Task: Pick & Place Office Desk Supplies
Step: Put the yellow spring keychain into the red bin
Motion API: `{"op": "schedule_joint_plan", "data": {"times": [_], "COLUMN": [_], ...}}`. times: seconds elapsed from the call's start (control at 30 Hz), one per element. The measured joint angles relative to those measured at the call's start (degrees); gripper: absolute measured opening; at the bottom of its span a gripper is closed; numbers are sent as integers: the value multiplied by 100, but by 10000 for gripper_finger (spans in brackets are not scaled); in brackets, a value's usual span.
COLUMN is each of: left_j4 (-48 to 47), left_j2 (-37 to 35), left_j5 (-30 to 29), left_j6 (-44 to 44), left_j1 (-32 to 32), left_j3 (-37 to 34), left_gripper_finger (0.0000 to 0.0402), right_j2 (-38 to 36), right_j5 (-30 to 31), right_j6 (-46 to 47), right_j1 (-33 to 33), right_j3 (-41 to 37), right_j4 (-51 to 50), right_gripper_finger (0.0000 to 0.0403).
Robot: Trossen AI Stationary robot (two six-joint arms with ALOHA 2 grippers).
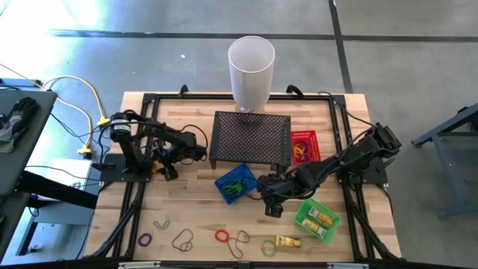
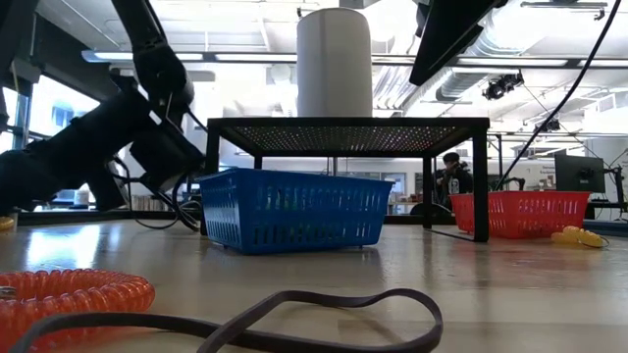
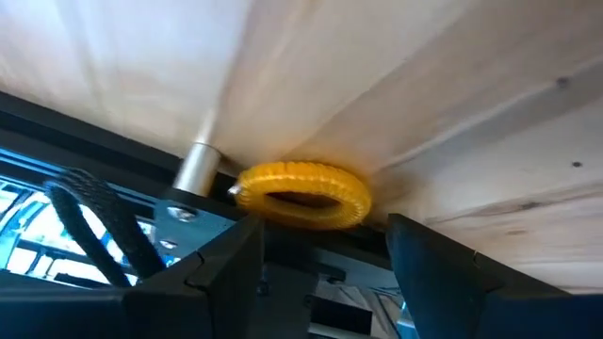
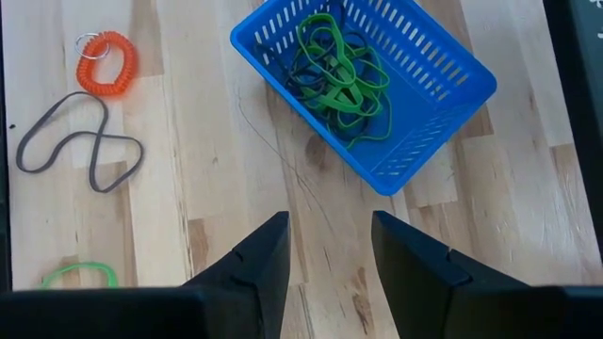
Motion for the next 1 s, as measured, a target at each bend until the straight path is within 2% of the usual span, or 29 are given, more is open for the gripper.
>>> {"op": "schedule_joint_plan", "data": {"times": [0.13,0.3,0.73,1.0], "left_j4": [250,523,615,710], "left_j2": [1,4,0,-15], "left_j5": [322,435,359,556], "left_j6": [-334,-448,-603,-789], "left_j1": [-125,-134,-41,-182], "left_j3": [-4,-8,-15,-79], "left_gripper_finger": [214,214,214,214], "right_j2": [1,0,1,1], "right_j5": [4,10,2,-2], "right_j6": [0,0,87,153], "right_j1": [0,0,28,56], "right_j3": [0,0,0,-2], "right_j4": [-4,-4,-73,-127], "right_gripper_finger": [139,139,139,139]}}
